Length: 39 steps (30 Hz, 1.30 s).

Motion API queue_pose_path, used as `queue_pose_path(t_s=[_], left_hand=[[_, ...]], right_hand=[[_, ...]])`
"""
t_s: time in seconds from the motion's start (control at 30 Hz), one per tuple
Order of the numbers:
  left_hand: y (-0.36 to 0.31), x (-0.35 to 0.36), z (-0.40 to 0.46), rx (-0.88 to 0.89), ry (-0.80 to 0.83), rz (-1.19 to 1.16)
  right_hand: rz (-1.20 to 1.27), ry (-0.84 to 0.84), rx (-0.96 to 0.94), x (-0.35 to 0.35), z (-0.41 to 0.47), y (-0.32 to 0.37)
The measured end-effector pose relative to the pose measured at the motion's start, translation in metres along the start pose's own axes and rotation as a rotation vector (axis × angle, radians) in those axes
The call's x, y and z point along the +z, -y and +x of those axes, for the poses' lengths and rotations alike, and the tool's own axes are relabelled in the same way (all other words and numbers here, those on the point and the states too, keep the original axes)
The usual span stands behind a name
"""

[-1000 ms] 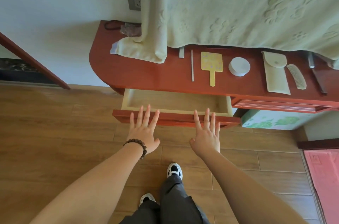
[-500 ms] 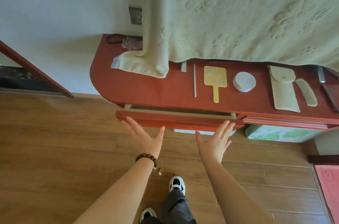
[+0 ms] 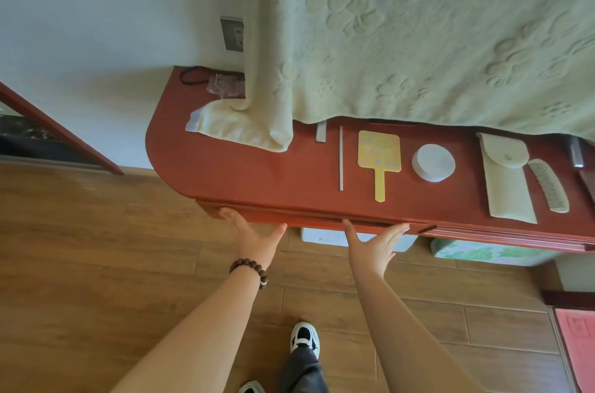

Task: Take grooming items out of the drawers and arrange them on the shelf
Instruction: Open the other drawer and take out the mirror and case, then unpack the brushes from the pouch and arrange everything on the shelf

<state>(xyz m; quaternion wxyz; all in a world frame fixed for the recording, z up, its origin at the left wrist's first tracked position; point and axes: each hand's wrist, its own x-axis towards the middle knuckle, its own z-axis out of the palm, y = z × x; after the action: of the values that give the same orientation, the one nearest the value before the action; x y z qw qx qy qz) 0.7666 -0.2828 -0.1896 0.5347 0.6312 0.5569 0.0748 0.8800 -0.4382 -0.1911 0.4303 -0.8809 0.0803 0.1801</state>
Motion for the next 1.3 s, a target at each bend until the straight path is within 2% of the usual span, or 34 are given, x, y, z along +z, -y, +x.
queue_pose_path(t_s=[0.2,0.33,0.53,0.83,1.07,1.3], left_hand=[[-0.002,-0.006,0.011,0.017,0.030,0.038],[0.000,-0.016,0.004,0.071,-0.021,0.129],[-0.004,-0.029,-0.034,0.222,-0.003,0.235],[-0.017,-0.036,-0.117,0.547,0.023,0.363],[-0.031,-0.013,-0.170,0.666,0.127,0.438],[-0.060,0.051,-0.213,0.758,0.189,0.465]], right_hand=[[-0.093,0.087,-0.034,-0.008,0.008,-0.002],[-0.117,0.109,-0.063,-0.023,0.001,-0.002],[-0.170,0.072,-0.098,-0.064,-0.032,-0.001],[-0.238,0.019,-0.287,-0.100,-0.112,-0.011],[-0.222,-0.089,-0.224,-0.145,-0.134,-0.026],[-0.153,-0.178,-0.171,-0.224,-0.110,-0.050]])
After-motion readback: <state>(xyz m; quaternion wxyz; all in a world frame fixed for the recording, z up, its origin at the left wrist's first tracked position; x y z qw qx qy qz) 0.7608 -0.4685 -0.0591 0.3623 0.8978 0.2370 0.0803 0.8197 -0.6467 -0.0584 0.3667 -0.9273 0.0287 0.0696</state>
